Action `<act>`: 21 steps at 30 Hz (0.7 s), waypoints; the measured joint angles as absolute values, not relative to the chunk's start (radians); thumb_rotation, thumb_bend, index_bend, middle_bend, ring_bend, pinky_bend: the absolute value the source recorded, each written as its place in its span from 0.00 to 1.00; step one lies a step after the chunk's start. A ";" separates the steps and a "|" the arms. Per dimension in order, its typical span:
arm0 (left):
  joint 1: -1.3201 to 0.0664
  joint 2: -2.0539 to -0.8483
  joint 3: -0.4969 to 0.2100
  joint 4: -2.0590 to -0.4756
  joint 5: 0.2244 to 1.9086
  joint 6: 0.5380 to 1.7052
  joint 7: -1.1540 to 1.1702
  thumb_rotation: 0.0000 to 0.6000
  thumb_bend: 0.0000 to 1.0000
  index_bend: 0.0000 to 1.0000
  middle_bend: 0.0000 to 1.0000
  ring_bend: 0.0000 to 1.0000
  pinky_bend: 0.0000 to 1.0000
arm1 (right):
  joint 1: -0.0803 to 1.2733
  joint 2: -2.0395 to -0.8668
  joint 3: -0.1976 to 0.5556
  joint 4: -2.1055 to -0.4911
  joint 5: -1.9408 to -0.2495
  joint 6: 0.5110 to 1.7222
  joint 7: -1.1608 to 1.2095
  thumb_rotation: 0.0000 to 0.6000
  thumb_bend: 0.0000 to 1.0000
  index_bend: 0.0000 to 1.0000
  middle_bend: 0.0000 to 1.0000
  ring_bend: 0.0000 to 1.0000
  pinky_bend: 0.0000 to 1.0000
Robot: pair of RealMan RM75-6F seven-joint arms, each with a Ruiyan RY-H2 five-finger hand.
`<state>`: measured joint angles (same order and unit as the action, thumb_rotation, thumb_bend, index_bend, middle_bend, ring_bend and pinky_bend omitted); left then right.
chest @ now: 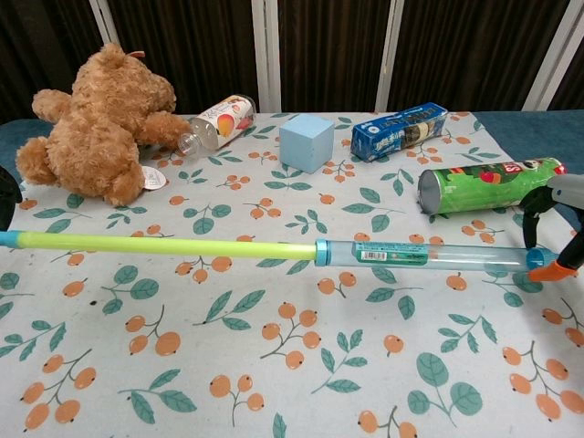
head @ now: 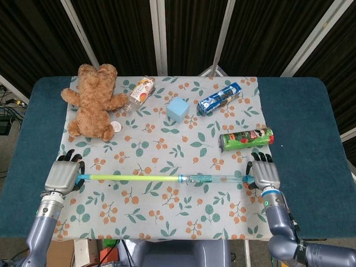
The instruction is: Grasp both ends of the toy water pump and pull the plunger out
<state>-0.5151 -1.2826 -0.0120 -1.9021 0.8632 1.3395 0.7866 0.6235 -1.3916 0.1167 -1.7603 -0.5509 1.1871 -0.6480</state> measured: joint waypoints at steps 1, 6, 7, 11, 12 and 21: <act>-0.515 -1.282 -0.012 -1.902 0.864 1.338 0.786 1.00 0.51 0.59 0.22 0.09 0.23 | 0.623 -1.391 0.116 -1.760 -0.551 1.185 -0.647 1.00 0.40 0.66 0.14 0.00 0.00; -0.514 -1.288 -0.013 -1.903 0.873 1.333 0.784 1.00 0.28 0.37 0.14 0.08 0.19 | 0.623 -1.388 0.111 -1.760 -0.555 1.176 -0.648 1.00 0.40 0.08 0.01 0.00 0.00; -0.514 -1.289 -0.012 -1.904 0.875 1.332 0.784 1.00 0.25 0.33 0.13 0.08 0.19 | 0.623 -1.385 0.108 -1.761 -0.556 1.169 -0.649 1.00 0.40 0.03 0.00 0.00 0.00; -0.513 -1.289 -0.008 -1.911 0.884 1.321 0.780 1.00 0.13 0.21 0.11 0.07 0.18 | 0.623 -1.372 0.099 -1.767 -0.568 1.144 -0.644 1.00 0.40 0.00 0.00 0.00 0.00; -0.512 -1.289 -0.007 -1.912 0.887 1.319 0.777 1.00 0.13 0.20 0.10 0.07 0.17 | 0.623 -1.370 0.097 -1.768 -0.575 1.142 -0.642 1.00 0.40 0.00 0.00 0.00 0.00; -0.491 -1.267 0.004 -1.941 0.934 1.315 0.718 1.00 0.12 0.19 0.11 0.07 0.16 | 0.607 -1.352 0.089 -1.790 -0.638 1.142 -0.599 1.00 0.40 0.00 0.00 0.00 0.00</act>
<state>-0.4911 -1.2672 0.0037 -1.9407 0.9345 1.3148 0.7179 0.6071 -1.3518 0.0893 -1.7902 -0.6377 1.1425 -0.5993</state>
